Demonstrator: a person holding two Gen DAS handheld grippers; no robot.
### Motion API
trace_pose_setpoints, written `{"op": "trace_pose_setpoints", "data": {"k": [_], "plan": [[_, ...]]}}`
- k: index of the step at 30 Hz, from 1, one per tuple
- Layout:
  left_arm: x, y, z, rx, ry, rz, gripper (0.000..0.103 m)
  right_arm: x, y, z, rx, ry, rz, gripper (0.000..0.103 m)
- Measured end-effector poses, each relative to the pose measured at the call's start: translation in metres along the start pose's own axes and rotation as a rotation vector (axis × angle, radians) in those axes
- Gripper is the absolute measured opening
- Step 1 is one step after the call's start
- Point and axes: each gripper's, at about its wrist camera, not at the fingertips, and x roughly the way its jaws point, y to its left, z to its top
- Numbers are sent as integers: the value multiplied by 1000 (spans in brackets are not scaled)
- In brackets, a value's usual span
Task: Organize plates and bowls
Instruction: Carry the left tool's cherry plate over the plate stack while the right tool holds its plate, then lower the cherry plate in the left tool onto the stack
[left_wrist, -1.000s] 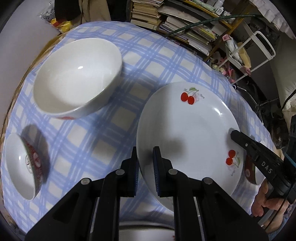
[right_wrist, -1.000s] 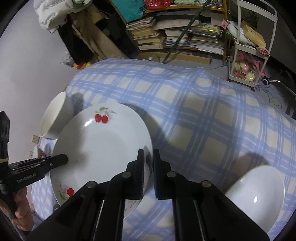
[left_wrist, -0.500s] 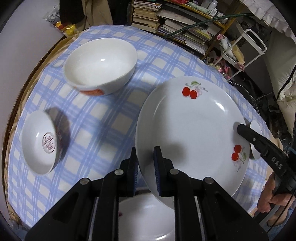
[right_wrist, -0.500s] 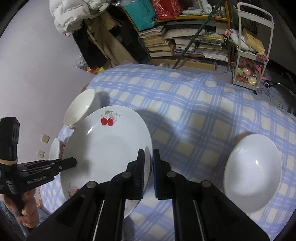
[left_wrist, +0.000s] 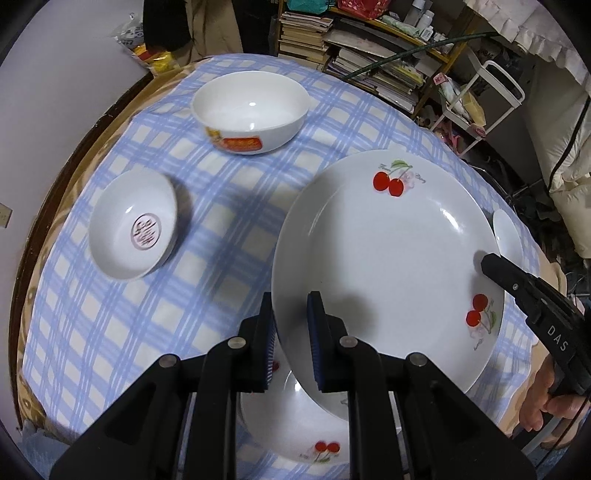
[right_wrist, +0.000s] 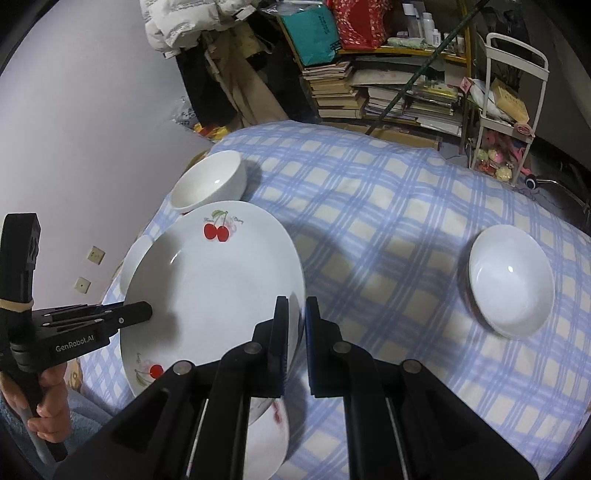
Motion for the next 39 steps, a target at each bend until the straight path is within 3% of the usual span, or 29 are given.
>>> {"op": "trace_pose_setpoints", "data": {"k": [13,18,23,27,39], "plan": [[-22,15,-60,5,-12,-9,17,-24,29,-43,-21,-14,-7,10],[-19,17,-85,43,-13,-19,17,-27,31,-64,8,-55,-20,10],[2,26,-109,-3,1,-29,18,-22,36,-79,-7,-41,-24,10],[16,26,-118,-44,31,-32,18,-15,37,-87,-6,-30,-53,10],[41,20,-121,-29,83,2,18,5,25,-100,46,20,-77,10]]}}
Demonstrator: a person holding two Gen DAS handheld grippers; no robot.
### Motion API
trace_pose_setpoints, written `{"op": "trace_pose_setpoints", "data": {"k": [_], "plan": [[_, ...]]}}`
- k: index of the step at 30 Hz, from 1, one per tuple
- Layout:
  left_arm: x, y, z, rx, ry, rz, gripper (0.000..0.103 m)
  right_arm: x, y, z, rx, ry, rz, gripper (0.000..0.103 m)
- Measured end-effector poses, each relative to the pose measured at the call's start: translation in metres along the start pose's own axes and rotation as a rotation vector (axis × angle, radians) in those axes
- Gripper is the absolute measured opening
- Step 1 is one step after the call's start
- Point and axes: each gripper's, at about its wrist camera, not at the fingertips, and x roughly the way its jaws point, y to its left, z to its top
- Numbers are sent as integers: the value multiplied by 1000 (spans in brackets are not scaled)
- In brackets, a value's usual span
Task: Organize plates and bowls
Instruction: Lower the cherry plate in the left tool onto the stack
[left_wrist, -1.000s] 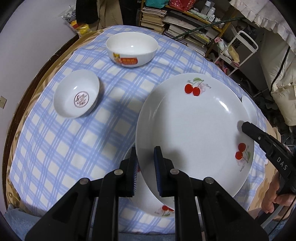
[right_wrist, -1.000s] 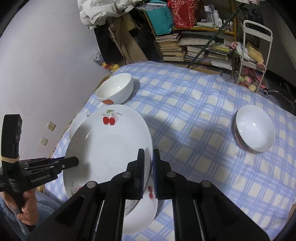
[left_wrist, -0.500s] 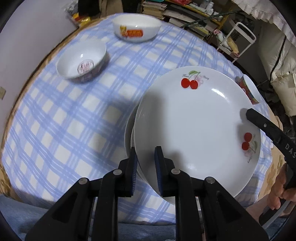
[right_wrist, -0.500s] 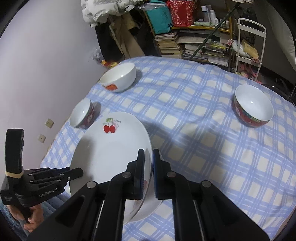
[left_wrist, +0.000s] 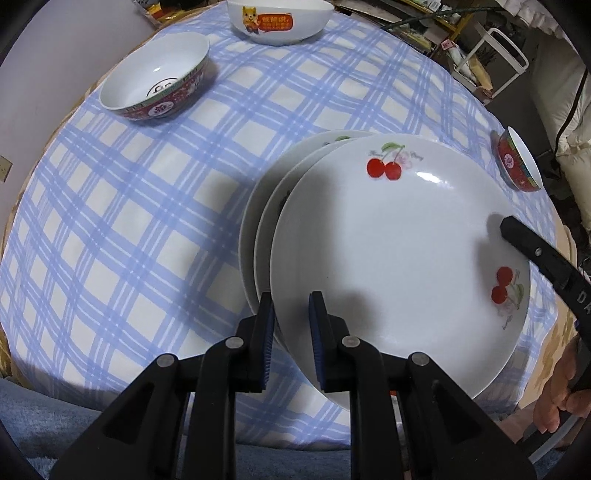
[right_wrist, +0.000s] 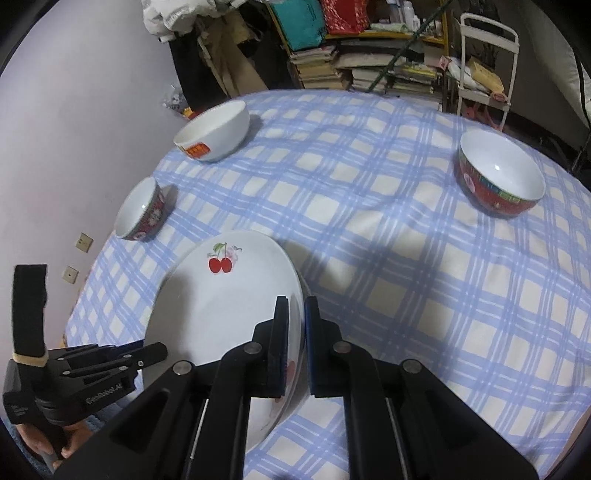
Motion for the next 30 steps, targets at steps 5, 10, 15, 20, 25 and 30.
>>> {"op": "trace_pose_setpoints", "data": {"k": [5,10,15,20,25,30], "plan": [[9,2,4,-11,15,10,18,10,1,-1,-17,22,-3,9],[12,-1,6,18,5,33,18,22,3,-4,-62,47,-50,9],[10,-1,7,18,-16,48,18,32,4,-5,-83,71,-71,9],[9,2,8,6,-16,37,18,33,5,-5,-87,66,-77,9],[5,3,5,20,-23,51,18,29,4,-4,-68,55,-68,9],[4,3,5,13,-24,46,18,29,5,-3,-76,52,-74,9]]}}
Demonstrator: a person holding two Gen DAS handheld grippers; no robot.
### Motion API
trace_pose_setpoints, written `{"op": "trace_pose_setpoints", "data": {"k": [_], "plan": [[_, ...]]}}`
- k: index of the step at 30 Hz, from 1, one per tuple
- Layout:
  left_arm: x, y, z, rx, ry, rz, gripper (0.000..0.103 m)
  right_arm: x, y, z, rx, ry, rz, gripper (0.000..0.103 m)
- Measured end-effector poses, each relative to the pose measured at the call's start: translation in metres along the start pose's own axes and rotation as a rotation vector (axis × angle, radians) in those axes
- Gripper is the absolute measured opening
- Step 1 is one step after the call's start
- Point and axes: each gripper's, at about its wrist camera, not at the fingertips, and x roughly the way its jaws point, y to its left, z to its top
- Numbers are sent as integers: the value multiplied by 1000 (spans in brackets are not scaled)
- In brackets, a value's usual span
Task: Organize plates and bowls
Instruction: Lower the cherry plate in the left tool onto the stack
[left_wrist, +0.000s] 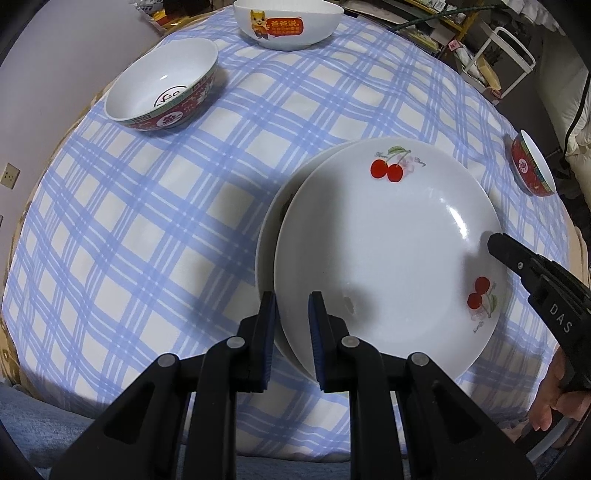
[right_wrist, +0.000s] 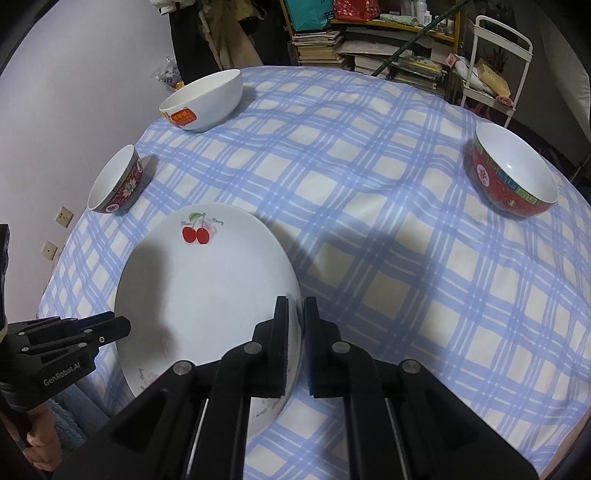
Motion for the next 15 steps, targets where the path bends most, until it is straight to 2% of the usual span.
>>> {"op": "trace_pose_setpoints", "data": {"k": [8,12,15], "plan": [[-3,-1,0,12,-9,17,18,0,-1,1,3,-3,9,9],[-7,1,-1,20,-38,68,18,-2,1,2,2,-16,22,9],[-5,4,0,3,-22,47,18,0,1,2,-1,-9,23,9]]}}
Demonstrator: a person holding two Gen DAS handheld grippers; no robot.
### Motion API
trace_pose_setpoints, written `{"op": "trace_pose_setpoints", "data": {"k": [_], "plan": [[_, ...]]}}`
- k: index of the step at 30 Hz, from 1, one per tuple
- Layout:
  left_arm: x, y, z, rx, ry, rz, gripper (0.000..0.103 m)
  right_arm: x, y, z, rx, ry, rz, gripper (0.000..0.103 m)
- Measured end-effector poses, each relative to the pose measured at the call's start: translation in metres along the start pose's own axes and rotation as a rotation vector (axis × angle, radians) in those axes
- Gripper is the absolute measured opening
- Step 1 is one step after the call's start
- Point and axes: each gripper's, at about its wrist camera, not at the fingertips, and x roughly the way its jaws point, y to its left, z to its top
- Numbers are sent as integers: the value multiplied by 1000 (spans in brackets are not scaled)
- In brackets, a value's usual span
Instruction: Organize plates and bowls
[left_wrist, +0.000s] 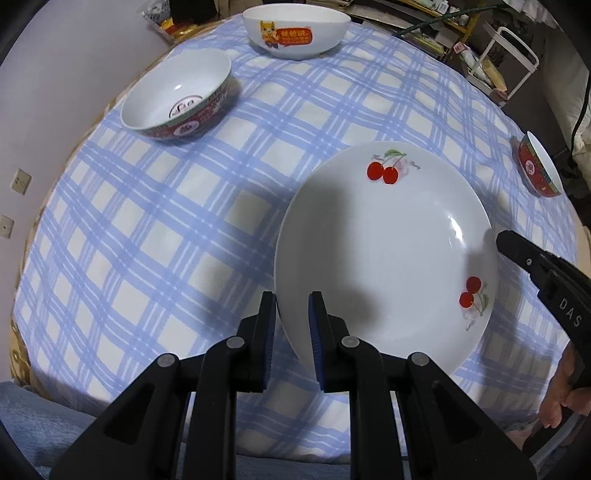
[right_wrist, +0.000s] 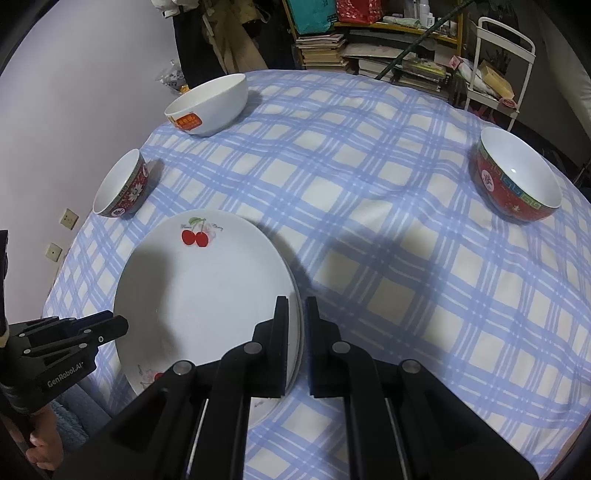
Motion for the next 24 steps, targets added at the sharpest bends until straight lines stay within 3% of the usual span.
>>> {"op": "trace_pose_setpoints", "data": {"k": [17,19,22,24], "plan": [[-7,4,3,-28,-22,5,21,0,-5,2,30,0,-7,10],[-12,6,4,-32,-38,13,26,-2,-4,5,36,-10,2,10],[-21,8,6,-33,-83,40,44,-7,1,13,23,-31,24,10],[-27,11,10,-34,-95,41,47,-12,8,19,4,-56,26,14]]}}
